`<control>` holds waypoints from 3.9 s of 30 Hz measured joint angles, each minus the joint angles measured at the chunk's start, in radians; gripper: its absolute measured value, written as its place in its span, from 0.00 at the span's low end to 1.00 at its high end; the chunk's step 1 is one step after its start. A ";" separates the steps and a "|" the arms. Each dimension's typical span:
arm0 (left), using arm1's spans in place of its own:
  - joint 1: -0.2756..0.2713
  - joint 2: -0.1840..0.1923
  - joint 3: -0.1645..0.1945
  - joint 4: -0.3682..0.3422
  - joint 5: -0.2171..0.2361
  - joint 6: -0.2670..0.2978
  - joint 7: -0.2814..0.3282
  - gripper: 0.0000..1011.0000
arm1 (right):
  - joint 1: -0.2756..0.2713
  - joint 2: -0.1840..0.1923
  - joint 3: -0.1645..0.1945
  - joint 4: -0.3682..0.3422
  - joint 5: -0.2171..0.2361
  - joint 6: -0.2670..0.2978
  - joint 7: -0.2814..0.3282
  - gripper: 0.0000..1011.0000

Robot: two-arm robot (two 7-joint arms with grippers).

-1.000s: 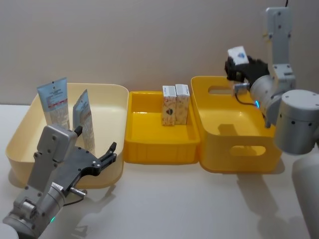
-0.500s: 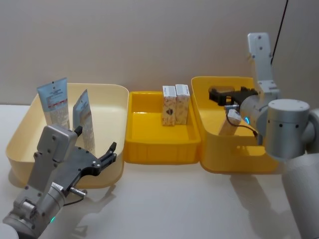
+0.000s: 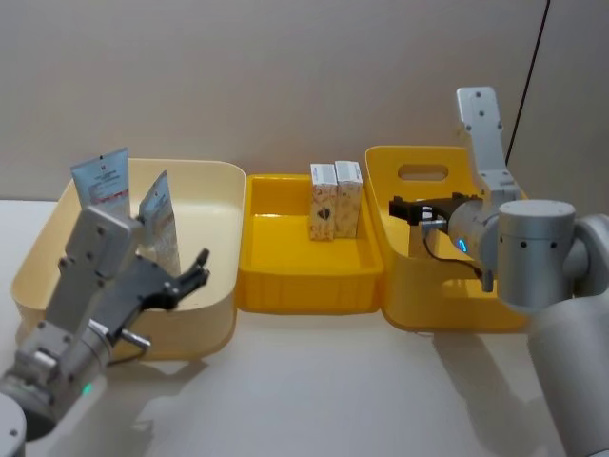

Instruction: Bimanual collaborative sorting of washing and personal care products

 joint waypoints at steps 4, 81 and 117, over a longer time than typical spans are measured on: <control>-0.021 0.004 -0.009 -0.006 0.015 0.027 0.010 0.99 | 0.001 -0.001 0.000 0.006 0.000 0.007 0.001 0.99; -0.264 -0.109 -0.093 0.451 -0.135 -0.007 -0.293 0.54 | 0.004 -0.005 -0.001 0.022 -0.001 0.024 0.003 0.99; -0.271 -0.112 -0.093 0.463 -0.136 -0.010 -0.303 0.24 | 0.004 -0.005 -0.001 0.022 -0.001 0.024 0.003 0.99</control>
